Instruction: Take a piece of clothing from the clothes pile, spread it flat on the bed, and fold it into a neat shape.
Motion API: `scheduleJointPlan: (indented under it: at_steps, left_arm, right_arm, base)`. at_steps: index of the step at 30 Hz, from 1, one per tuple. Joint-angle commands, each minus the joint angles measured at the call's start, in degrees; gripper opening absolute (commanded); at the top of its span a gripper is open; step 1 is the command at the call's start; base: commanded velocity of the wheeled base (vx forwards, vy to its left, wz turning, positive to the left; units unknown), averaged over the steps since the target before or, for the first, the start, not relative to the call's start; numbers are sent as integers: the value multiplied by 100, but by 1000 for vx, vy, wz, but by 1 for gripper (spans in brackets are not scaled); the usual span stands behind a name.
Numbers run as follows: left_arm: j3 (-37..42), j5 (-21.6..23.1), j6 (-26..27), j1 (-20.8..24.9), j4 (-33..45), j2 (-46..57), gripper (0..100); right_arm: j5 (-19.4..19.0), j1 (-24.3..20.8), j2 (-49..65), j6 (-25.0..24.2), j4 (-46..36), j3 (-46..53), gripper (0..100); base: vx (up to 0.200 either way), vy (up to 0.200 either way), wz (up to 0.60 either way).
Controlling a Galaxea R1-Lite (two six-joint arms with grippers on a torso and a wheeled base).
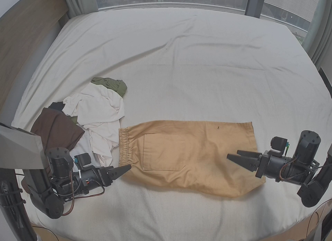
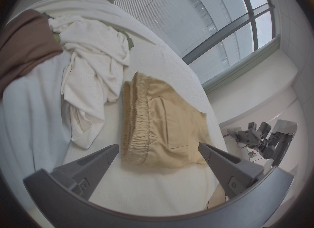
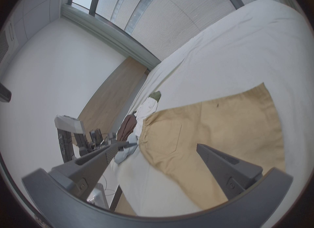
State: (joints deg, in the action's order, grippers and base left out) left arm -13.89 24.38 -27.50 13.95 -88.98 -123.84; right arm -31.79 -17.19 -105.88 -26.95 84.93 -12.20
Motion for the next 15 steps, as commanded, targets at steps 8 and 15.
scheduleJointPlan:
  at_steps: [8, 15]
  left_arm:
    - [-501, -338, -554, 73, 3, -817, 100]
    - [-809, -390, -801, 187, -5, -1160, 100]
  right_arm:
    - [-2, 251, 287, -12, 6, -142, 100]
    - [-2, 198, 357, -12, -3, -124, 100]
  base:
    - [0, 0, 0]
    - [0, 0, 0]
